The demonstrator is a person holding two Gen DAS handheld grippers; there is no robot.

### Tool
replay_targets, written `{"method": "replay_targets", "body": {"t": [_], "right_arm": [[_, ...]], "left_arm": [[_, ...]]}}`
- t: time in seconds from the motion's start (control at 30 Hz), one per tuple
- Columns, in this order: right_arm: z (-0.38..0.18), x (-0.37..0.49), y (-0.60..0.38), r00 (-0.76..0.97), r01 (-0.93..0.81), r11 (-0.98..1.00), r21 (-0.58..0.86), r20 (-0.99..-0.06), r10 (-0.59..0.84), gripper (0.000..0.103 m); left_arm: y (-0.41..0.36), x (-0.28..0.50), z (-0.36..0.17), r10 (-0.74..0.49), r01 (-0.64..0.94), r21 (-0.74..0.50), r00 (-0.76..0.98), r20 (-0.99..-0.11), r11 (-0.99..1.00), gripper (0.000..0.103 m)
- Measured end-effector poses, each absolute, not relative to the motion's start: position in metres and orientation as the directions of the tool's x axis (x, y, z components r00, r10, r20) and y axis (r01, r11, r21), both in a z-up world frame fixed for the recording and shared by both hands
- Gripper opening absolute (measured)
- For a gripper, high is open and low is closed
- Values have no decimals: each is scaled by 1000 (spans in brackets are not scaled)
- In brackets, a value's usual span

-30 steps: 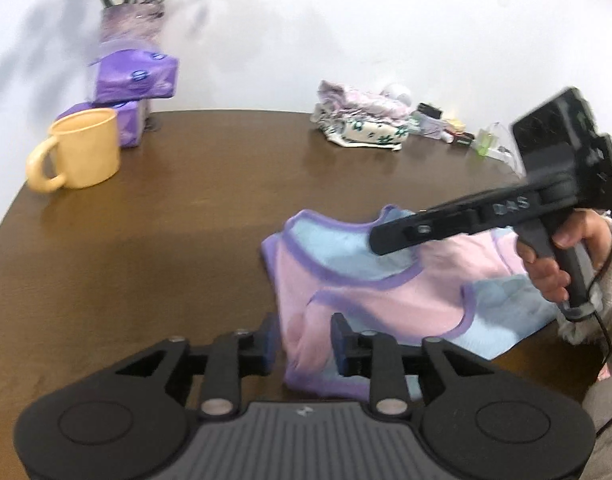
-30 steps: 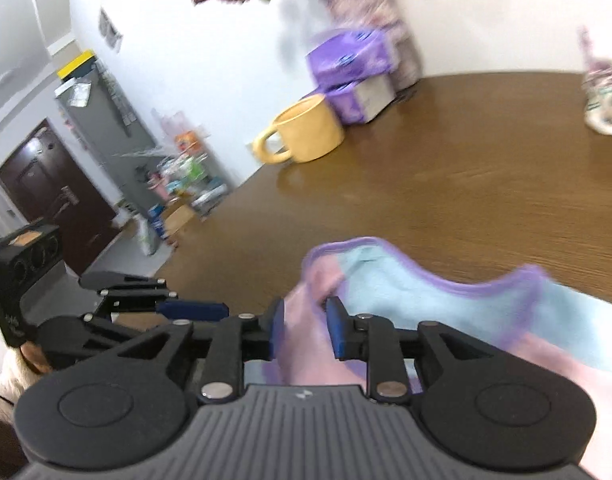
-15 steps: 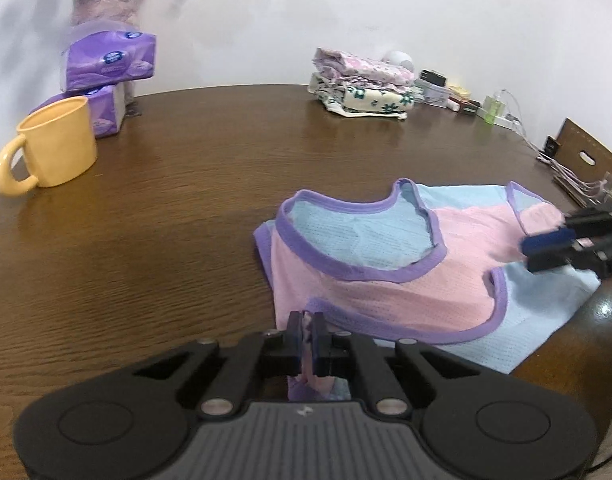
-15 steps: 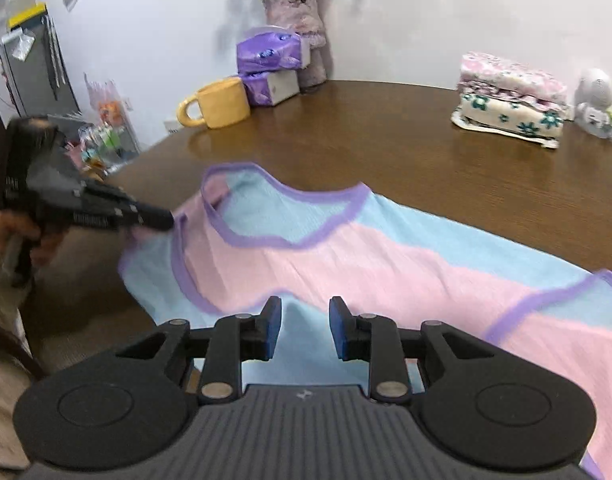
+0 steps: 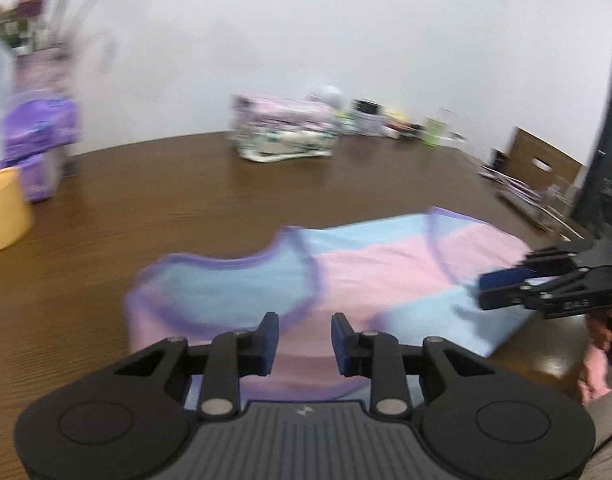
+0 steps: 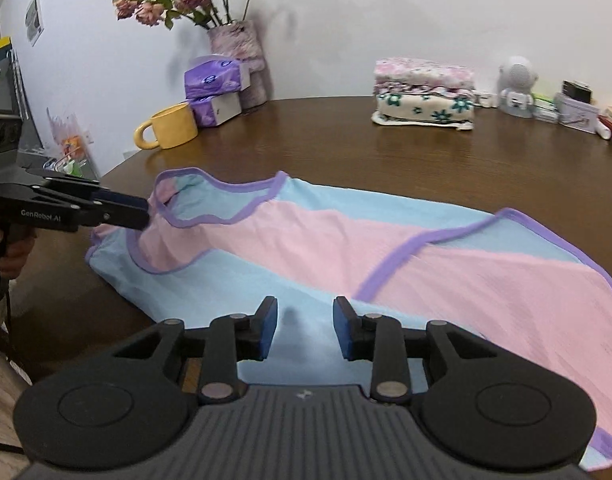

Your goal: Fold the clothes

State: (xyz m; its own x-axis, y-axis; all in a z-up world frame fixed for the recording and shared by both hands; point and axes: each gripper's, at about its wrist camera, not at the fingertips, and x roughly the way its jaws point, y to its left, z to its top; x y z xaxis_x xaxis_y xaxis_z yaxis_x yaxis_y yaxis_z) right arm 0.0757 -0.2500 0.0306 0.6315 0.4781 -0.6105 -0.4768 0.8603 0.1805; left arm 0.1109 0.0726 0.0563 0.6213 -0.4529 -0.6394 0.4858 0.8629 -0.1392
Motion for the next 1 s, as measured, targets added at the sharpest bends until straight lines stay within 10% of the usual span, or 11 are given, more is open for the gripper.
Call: {"method": "replay_targets", "body": {"t": [0.77,1.0], "right_arm": [[12,77,-323,622,-497,843,204,-594,510,30],[46,102,-332,659,-512,847,142,-568,493,49]], "left_arm": [[-18,118,41,-460,536,-125,554,-693,835,20],[-12,129,71,-469,550,-106,578,-668,829,53]]}}
